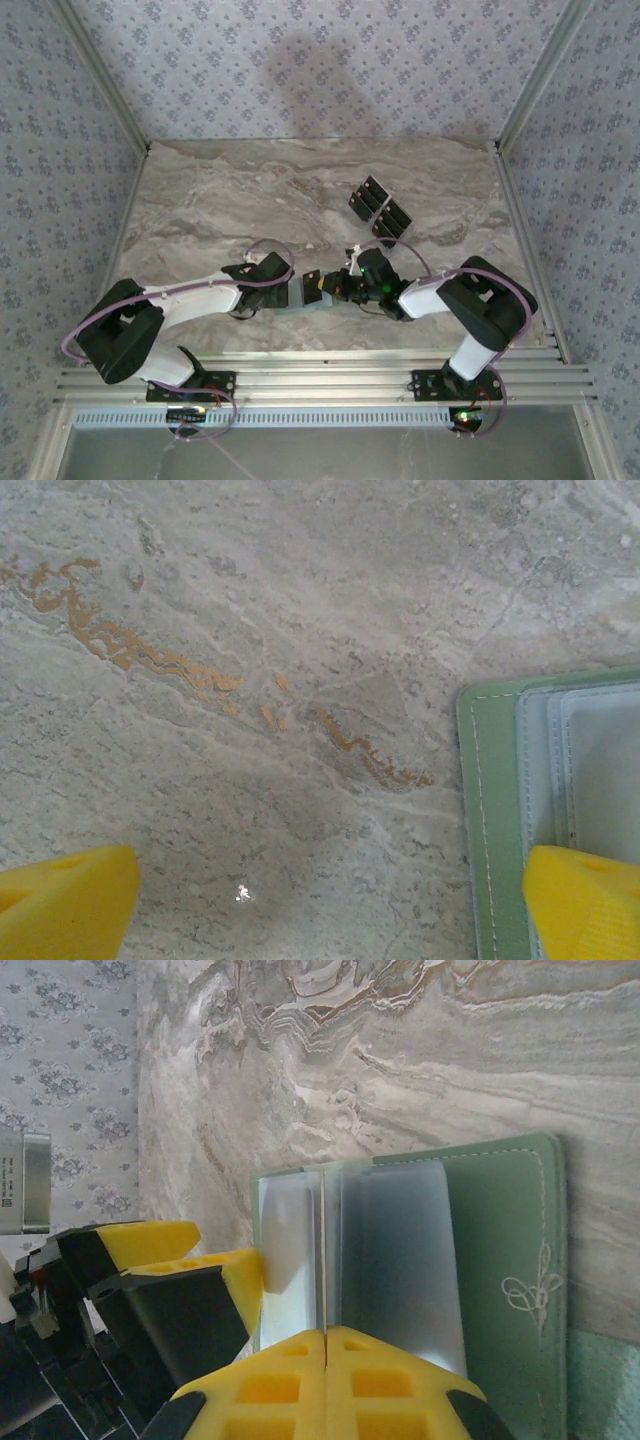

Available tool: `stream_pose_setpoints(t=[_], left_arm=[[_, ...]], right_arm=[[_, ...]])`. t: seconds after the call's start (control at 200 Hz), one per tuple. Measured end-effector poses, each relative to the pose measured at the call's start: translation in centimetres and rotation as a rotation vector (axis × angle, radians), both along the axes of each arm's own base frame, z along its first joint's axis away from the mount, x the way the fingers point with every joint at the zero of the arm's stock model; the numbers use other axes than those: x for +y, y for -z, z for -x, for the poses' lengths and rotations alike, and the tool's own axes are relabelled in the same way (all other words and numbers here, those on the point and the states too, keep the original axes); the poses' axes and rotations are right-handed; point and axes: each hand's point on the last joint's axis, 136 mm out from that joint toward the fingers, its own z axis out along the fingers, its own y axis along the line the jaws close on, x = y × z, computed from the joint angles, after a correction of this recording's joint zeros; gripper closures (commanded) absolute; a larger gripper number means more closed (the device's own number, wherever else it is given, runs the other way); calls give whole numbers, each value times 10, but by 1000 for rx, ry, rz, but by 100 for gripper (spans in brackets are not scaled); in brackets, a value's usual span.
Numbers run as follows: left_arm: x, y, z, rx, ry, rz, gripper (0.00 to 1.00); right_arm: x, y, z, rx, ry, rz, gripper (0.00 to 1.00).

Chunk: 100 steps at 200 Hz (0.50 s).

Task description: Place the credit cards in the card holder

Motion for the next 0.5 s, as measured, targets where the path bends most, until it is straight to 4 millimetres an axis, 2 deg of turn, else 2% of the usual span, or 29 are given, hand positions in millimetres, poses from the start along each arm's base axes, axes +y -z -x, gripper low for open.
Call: stream_pose_setpoints(t=[0.5], left_arm=[[2,0,-1,-6,-3,-8,1]], right_arm=[[5,7,-1,2,-13,-6,100]])
